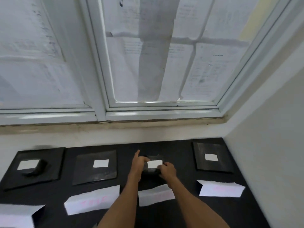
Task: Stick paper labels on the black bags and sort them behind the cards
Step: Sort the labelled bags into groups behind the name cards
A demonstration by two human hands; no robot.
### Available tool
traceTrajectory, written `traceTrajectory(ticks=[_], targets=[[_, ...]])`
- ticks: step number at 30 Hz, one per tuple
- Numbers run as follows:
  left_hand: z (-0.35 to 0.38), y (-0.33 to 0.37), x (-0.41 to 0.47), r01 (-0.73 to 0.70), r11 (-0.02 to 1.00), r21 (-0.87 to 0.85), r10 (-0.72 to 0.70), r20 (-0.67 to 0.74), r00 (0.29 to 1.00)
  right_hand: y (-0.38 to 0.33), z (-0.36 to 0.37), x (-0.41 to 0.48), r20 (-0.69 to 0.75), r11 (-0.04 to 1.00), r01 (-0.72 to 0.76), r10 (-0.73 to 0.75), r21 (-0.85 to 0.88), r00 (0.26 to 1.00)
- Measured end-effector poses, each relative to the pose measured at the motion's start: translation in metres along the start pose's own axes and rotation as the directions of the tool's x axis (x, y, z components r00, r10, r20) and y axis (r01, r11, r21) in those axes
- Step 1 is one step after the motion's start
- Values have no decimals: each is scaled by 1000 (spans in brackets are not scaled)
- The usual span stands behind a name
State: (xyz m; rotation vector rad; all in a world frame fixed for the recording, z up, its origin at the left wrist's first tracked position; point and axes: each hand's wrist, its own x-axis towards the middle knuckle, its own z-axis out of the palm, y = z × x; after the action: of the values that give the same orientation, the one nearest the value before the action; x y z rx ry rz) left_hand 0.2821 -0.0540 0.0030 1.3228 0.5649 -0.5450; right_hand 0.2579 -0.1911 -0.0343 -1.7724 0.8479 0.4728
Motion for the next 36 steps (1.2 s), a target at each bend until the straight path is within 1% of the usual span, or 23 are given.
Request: traceTrajectory(ticks=[5, 9, 12, 16, 18, 20, 22, 25, 28, 30, 32, 34, 36], targets=[[13, -3, 18, 44, 999, -16, -45, -39, 998, 3, -3, 15, 4, 1000, 19, -19, 4, 1000], [14, -4, 22, 42, 999, -11, -42, -7, 999, -2, -7, 14, -9, 997, 70, -70, -14, 998], [8, -3, 7, 25, 1000, 15, -26, 51, 998, -7, 1, -3, -94, 990, 117, -124, -78, 988], [-23, -2, -32, 8, 999, -52, -6, 51, 999, -20, 23, -58, -263, 959, 237, -272, -158, 926], [-43, 1, -54, -23, 1000, -20, 24, 67, 997, -23, 37, -89, -276, 941, 289, -330, -177, 903], [-66, 3, -79, -80, 995, 63, 75, 76, 994, -23, 56, -121, -221, 931, 316, -353, -185, 909], [-94, 0, -104, -141, 979, 149, 134, 55, 989, -16, 78, -153, -145, 925, 328, -357, -192, 923], [-145, -19, -140, -186, 958, 219, 182, 35, 983, 8, 120, -200, -61, 908, 353, -375, -226, 925], [-207, -44, -176, -155, 948, 277, 172, -40, 984, 39, 166, -242, 20, 902, 364, -370, -230, 929], [-251, -66, -200, -120, 948, 295, 155, -99, 983, 66, 197, -267, 99, 893, 367, -353, -261, 930], [-283, -89, -214, -89, 939, 333, 149, -159, 976, 88, 215, -278, 141, 884, 362, -334, -296, 932], [-314, -115, -229, -43, 942, 333, 128, -239, 962, 109, 234, -292, 159, 874, 354, -318, -332, 934], [-331, -131, -248, -22, 935, 354, 127, -276, 953, 127, 246, -299, 170, 859, 365, -325, -358, 930]])
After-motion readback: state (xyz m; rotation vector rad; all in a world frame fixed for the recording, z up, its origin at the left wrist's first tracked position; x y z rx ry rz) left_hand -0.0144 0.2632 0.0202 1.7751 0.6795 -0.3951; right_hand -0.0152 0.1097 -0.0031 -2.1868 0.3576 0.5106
